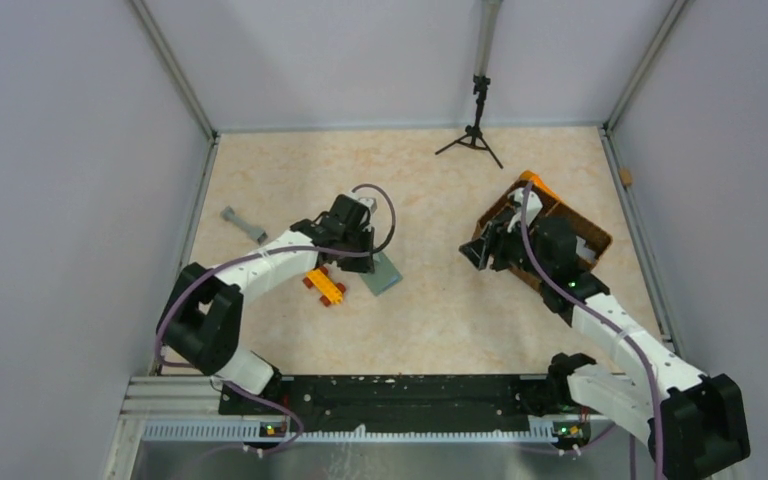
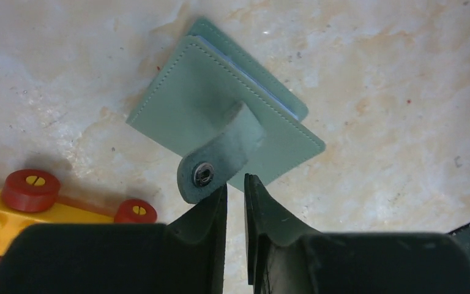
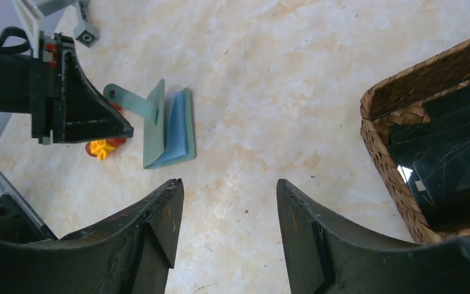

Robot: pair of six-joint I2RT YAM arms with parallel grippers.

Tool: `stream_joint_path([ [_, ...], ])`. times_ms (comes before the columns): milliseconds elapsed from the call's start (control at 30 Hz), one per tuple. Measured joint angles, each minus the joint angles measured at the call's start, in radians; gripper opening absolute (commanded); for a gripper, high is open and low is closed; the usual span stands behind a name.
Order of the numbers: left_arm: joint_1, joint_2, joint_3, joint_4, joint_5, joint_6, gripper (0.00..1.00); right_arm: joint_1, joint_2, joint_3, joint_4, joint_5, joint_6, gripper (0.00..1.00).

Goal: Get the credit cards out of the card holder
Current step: Close the card holder at the center of the board.

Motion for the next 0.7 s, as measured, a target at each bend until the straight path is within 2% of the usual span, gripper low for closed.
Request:
stream_joint_path([
  [133, 0.006, 0.098, 0.000, 0.018, -0.011, -0.006, 0.29, 0.011, 0.028, -0.039, 0.049, 0.014, 0.008, 0.57],
  [300, 0.007, 0.198, 0.042, 0.021, -0.003, -0.013, 0.38, 0.011, 0.094, -0.085, 0.068, 0.114, 0.012, 0.56],
  [500, 0.005, 0.279, 0.140, 0.011, -0.048, -0.013, 0.39, -0.002, 0.213, -0.084, 0.092, 0.289, 0.007, 0.56],
  [700, 0.005, 0.336, 0.211, -0.028, -0.090, -0.013, 0.39, -0.063, 0.347, -0.002, 0.129, 0.351, -0.009, 0.56],
])
